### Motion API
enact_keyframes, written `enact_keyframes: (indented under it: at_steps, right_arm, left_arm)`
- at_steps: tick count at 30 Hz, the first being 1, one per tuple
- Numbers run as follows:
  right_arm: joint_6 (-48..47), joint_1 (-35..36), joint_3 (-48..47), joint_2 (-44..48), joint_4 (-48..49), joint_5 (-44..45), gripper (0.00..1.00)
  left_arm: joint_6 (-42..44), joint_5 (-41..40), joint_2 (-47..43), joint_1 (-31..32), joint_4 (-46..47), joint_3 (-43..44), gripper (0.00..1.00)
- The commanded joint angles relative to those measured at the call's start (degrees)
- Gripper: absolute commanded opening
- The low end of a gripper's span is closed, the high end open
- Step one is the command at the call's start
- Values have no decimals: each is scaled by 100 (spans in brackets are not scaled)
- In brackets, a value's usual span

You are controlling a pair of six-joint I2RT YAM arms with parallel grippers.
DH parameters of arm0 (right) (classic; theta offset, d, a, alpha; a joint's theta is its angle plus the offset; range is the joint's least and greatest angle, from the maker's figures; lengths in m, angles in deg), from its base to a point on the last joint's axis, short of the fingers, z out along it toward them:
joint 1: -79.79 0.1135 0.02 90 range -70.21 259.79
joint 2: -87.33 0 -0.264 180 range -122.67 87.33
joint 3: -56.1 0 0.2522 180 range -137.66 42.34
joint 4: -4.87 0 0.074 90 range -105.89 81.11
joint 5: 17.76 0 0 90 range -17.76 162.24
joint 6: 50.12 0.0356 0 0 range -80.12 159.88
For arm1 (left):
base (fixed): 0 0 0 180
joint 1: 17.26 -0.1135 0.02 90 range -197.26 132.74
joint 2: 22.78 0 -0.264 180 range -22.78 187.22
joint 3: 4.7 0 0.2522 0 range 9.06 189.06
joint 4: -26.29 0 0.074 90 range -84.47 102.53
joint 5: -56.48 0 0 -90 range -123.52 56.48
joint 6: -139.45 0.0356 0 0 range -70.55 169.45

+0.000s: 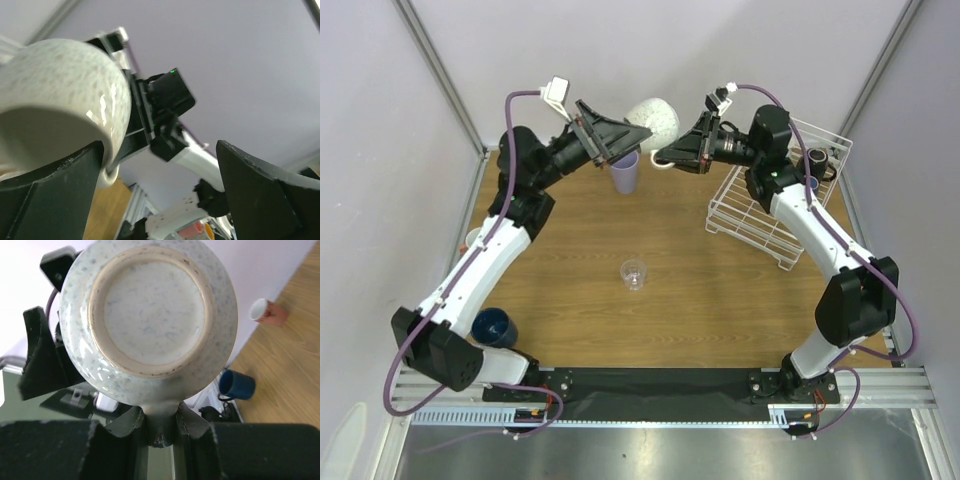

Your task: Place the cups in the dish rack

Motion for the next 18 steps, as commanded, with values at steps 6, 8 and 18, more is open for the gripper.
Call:
enact_keyframes:
  at_steps: [6, 8, 18]
  right_arm:
    - [-2393, -700, -248, 450, -2647, 1859, 0]
    - [-3208, -814, -519, 372, -3763, 2825, 0]
    - [-5295, -920, -330, 90, -4395, 6396, 0]
  left_arm:
    - [2484, -1323, -1199, -717, -4595, 533, 100]
    - [3134, -2308, -1111, -718, -5473, 1042, 100]
    - [3787, -3567, -1374, -753, -6655, 1001, 100]
